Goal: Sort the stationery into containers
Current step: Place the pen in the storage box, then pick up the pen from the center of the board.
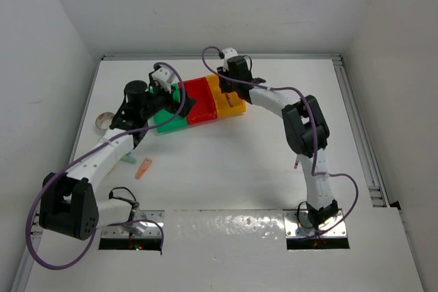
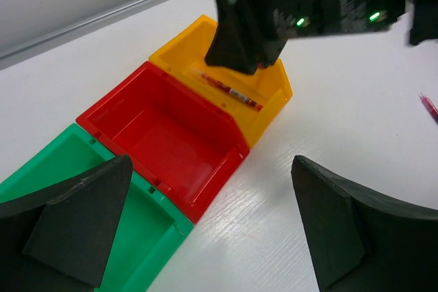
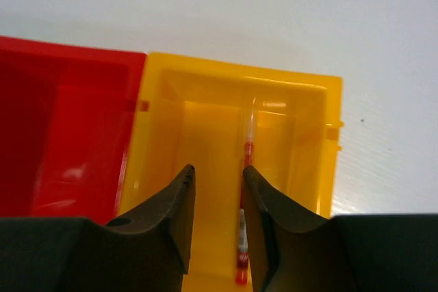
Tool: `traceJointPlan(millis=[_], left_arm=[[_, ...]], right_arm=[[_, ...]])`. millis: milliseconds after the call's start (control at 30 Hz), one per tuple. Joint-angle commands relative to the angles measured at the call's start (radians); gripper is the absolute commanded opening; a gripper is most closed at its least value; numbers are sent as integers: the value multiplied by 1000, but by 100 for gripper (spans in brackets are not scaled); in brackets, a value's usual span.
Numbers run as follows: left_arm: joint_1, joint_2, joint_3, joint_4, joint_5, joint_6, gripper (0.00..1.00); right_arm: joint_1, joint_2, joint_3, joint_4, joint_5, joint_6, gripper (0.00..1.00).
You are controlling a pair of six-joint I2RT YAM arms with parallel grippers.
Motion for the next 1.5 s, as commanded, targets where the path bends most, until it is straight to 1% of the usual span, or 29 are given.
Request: traceJointPlan(millis=[0,33,67,100,133,167,200,233,267,300,333,367,400,433,467,533,567,633,667,767,833,1000,1067,1100,1267,1333,1367,1467], left_arm=[[13,7,5,60,8,1,100],[13,12,5,68,11,1,100],[10,12,7,69,15,1,100],[10,12,7,69,18,-2,100],[10,14,8,72,19,-2,100],[10,12,8,74,19,-3,100],[9,9,7,77,19,-3,100],[9,7,4,79,19,-3,100],[7,4,1,85,19,-5,100],[7,-2,-10,89,19,-6,100],[7,-5,-15,94,18,-9,100],[5,-6,-19,99,19,-17,100],[7,-9,-25,100,19,-17,100],[4,-9,-30,103,21,-22,100],[4,-9,-35,106,25,-26,100],[2,-9,-42,111,27,-32,100],[1,-9,-44,117,31,-38,100],[-2,-11,-48,122,35,-48,100],[-5,-12,-48,123,35,-48,100],[-13,-25,-58,122,30,-48,100],[-16,-29,-61,119,22,-48,100],[-19,-43,-65,106,15,-43,100],[-19,-45,-64,103,10,-40,100],[-19,-45,-64,102,10,-39,100],[-19,-45,-64,109,7,-42,100],[-18,-45,-65,111,1,-40,100],[-19,-46,-65,109,1,-42,100],[-15,-46,-64,109,-1,-39,100]], right_arm=[[-3,-203,-31,80,-14,0,32],[-8,-266,-44,77,-1,14,29],[-11,-300,-67,64,9,29,22],[-20,-332,-80,45,13,35,19],[-26,-405,-106,-16,24,45,16],[-46,-444,-124,-66,29,71,12],[-60,-478,-147,-159,29,89,10],[-79,-557,-176,-205,27,117,9],[-101,-598,-263,-250,23,146,10],[-150,-637,-317,-328,10,214,18],[-181,-720,-439,-356,0,251,28],[-210,-759,-503,-385,-5,311,36],[-266,-798,-570,-428,-4,330,43],[-291,-863,-689,-445,6,351,44],[-337,-894,-739,-463,34,377,44],[-377,-940,-863,-476,45,384,31],[-409,-973,-893,-468,49,390,25],[-429,-992,-948,-445,61,378,14],[-440,-995,-956,-443,91,375,14],[-471,-983,-992,-440,90,367,22],[-481,-969,-1012,-434,85,350,25],[-488,-897,-1049,-365,23,322,27],[-488,-877,-1043,-345,24,313,27],[-517,-856,-1034,-342,23,309,27],[-525,-797,-1017,-312,3,286,26],[-525,-771,-1022,-299,-1,289,24],[-525,-767,-1031,-296,1,293,21],[-525,-753,-1051,-270,1,302,16]])
